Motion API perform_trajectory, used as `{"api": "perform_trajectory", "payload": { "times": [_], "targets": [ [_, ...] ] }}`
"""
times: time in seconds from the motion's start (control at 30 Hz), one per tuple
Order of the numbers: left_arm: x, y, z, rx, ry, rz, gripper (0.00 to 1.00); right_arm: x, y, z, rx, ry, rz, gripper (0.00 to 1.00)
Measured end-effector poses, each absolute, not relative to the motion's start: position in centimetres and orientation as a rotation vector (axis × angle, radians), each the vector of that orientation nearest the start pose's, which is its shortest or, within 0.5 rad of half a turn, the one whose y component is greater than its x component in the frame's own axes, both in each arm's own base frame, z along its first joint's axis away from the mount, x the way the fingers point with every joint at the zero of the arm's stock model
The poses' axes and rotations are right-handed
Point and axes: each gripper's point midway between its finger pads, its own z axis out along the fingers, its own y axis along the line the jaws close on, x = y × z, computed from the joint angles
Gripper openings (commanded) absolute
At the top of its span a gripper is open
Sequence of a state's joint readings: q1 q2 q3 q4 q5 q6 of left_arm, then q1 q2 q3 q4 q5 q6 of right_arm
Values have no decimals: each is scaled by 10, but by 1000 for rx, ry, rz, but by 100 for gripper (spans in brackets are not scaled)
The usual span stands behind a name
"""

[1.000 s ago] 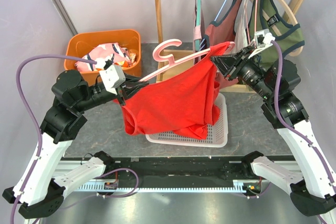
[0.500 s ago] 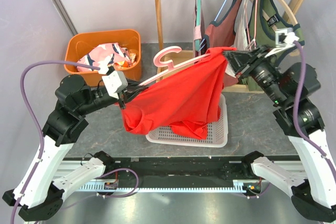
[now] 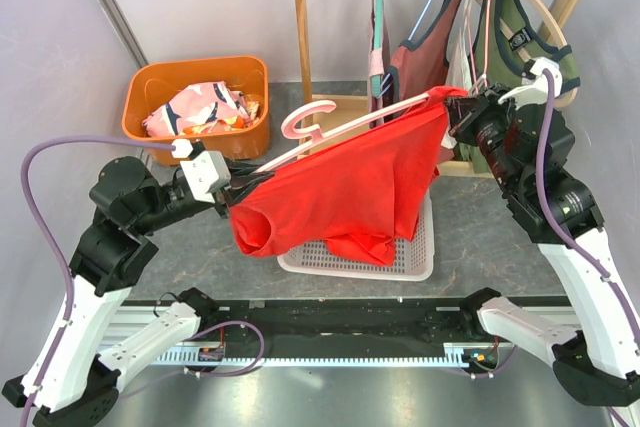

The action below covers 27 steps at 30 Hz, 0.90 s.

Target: Remove the tank top from the hanger

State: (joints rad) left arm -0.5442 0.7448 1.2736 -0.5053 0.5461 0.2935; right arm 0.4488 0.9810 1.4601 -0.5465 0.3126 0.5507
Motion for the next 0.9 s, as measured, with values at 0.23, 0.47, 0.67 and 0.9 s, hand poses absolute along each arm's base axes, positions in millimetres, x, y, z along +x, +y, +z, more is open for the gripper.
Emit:
{"api": "perform_trajectory", "payload": {
  "times": [0.23,0.47,0.67,0.9],
  "targets": [
    [155,-192,427,1054,1210,-624,2,288,91,452,372,1617,456,0],
    [154,-189,435,1044,1179,-606,2,281,82,440,390,1645,416,0],
    [159,-190,445,1028,1170,-591,2,274,79,389,390,1738,373,0],
    [162,-192,453,1025,1164,-589,2,262,78,372,376,1756,393,0]
  ]
}}
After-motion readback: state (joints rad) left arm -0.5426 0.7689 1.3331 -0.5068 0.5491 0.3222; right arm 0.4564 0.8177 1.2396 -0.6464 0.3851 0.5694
